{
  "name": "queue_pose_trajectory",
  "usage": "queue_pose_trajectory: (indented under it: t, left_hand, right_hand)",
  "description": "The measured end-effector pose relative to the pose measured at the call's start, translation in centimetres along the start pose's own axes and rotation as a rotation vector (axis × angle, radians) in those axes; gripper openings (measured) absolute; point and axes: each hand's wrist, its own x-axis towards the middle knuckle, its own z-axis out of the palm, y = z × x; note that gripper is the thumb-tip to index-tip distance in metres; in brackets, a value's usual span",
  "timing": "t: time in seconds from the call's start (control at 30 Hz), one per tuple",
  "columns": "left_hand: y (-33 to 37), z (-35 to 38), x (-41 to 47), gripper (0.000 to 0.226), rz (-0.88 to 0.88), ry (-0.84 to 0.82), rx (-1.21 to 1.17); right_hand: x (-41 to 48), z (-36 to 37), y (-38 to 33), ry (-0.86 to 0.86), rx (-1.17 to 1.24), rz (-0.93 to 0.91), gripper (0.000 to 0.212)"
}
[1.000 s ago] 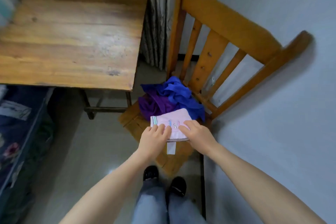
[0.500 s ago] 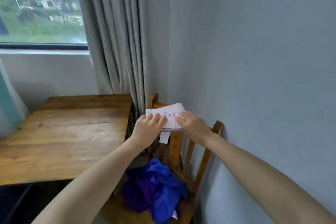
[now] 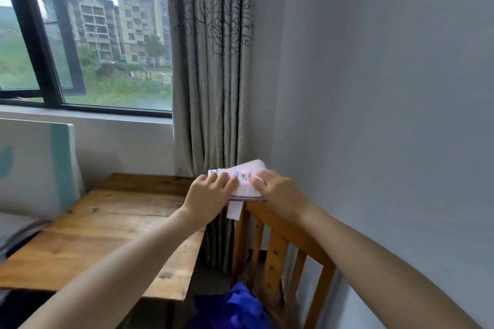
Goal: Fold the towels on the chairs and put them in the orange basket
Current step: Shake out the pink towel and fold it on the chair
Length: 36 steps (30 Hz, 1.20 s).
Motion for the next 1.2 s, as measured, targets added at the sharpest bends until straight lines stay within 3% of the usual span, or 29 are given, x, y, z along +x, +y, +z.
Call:
queue_pose_trajectory:
  t: [0.07, 0.2, 0.33, 0.43, 0.57, 0.7, 0.77, 0.87, 1.0, 1.2]
  left_hand:
    - [-0.8, -0.7, -1.2, 0.022, -0.021, -0.012, 0.027]
    - [-3.1, -3.0, -5.0, 0.023, -0.133, -0.074, 0.077]
    - [-6.2, -6.4, -10.2, 0.024, -0.205, -0.149, 0.103]
    - [-9.2, -10.3, -14.2, 0.022, -0.308, -0.22, 0.184]
    - [-12.9, -16.7, -19.9, 0.018, -0.44, -0.265, 0.287]
    - [-16.8, -25.5, -26.6, 0.023, -0.573, -0.349, 0.408]
    - [-18.6, -31.1, -31.3, 0.024, -0.645, -0.408, 0.511]
    - [-20.2, -38.1, -36.6, 0.026, -0.695, -0.486, 0.62]
    - [-20.1, -45.6, -42.0, 0.024, -0.767, -0.579, 0.74]
    - [-19.3, -51.8, -48.1, 0.028, -0.907, -0.703, 0.858]
  right_hand:
    - [1.0, 0.8, -1.1, 0.021, 0.055, -0.011, 0.056]
    - [4.2, 1.3, -5.0, 0.056, 0.124, -0.083, 0.02]
    - [7.1, 2.5, -10.6, 0.03, 0.161, -0.172, 0.028]
    - [10.4, 2.9, -15.6, 0.007, 0.199, -0.275, 0.057]
    - [15.2, 2.9, -23.6, 0.063, 0.238, -0.447, 0.053]
    - [20.5, 3.1, -34.6, 0.17, 0.393, -0.627, 0.066]
    - [23.0, 2.0, -41.9, 0.201, 0.5, -0.736, 0.062]
    - [25.3, 0.7, -50.3, 0.257, 0.552, -0.861, 0.04]
    - [25.7, -0.7, -60.5, 0.179, 0.663, -0.97, 0.055]
    - [26.5, -1.8, -70.8, 0.091, 0.866, -1.17, 0.041]
